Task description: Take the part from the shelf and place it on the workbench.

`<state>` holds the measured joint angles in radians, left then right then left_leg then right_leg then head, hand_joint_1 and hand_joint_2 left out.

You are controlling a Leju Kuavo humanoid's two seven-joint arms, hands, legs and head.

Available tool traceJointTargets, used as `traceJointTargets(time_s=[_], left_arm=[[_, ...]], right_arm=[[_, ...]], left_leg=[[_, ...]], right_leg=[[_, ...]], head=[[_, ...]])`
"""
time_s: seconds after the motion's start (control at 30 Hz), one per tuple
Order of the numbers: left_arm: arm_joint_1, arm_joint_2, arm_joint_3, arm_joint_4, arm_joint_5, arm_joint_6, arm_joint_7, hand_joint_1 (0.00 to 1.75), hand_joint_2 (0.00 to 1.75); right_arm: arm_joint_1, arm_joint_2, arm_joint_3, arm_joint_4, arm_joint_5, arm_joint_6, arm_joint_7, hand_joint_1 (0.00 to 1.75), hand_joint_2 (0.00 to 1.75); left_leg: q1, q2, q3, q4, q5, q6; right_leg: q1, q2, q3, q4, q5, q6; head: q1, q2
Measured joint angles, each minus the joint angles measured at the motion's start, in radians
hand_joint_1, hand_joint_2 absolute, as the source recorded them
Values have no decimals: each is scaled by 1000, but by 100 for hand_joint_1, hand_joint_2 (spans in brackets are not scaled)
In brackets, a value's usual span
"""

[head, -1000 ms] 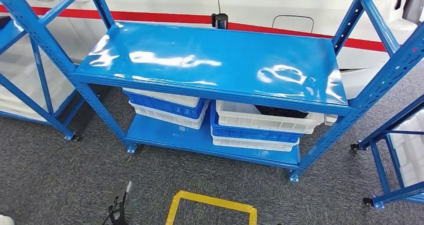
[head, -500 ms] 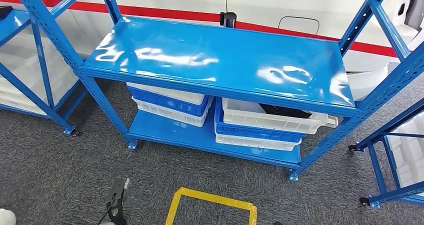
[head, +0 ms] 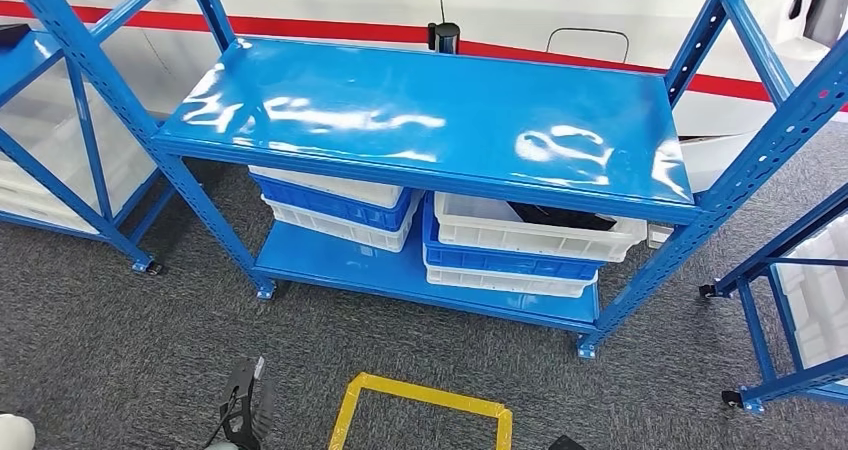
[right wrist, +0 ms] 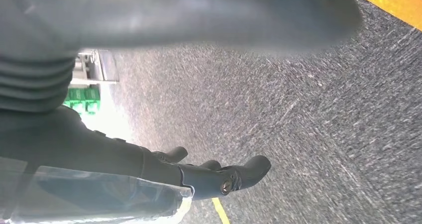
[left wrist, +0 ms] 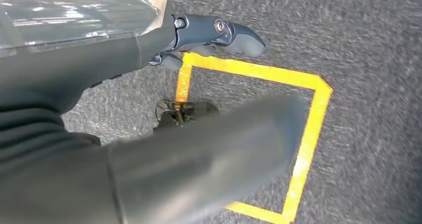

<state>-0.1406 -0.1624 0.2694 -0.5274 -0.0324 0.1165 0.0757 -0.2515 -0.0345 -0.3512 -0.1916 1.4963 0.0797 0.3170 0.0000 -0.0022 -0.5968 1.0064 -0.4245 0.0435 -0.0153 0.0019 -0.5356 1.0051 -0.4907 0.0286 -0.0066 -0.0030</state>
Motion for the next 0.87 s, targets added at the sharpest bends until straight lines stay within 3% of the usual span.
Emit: traceJointTargets(time_s=[0.17, 0.5, 0.63, 0.87], left_arm=[[29, 7, -25, 1, 10, 6, 8, 0, 175], [98, 38, -79, 16, 14, -23, -9, 0, 175], [126, 53, -100, 26, 16, -36, -18, 0, 175], [169, 78, -134, 44, 22, -55, -32, 0, 175]], right_arm=[[31, -2, 3, -9, -118, -13, -14, 0, 175], [122, 1, 70, -44, -469, -29, -90, 0, 175], [160, 4, 104, -61, -610, -36, -121, 0, 0], [220, 11, 161, -90, -829, -45, -168, 0, 0]], left_leg=[[1, 0, 0, -1, -1, -16], [-6, 0, -2, 0, -4, -20], [-8, 0, -2, 0, -4, -20], [-9, 0, -2, 0, -5, -19]], right_leg=[[4, 0, -2, 0, -1, 0], [0, 0, -4, -1, -1, 0], [-2, 0, -4, -1, -1, 0], [-4, 0, -5, -1, -1, 0]], head=[[0, 0], [1, 0], [1, 0], [1, 0]])
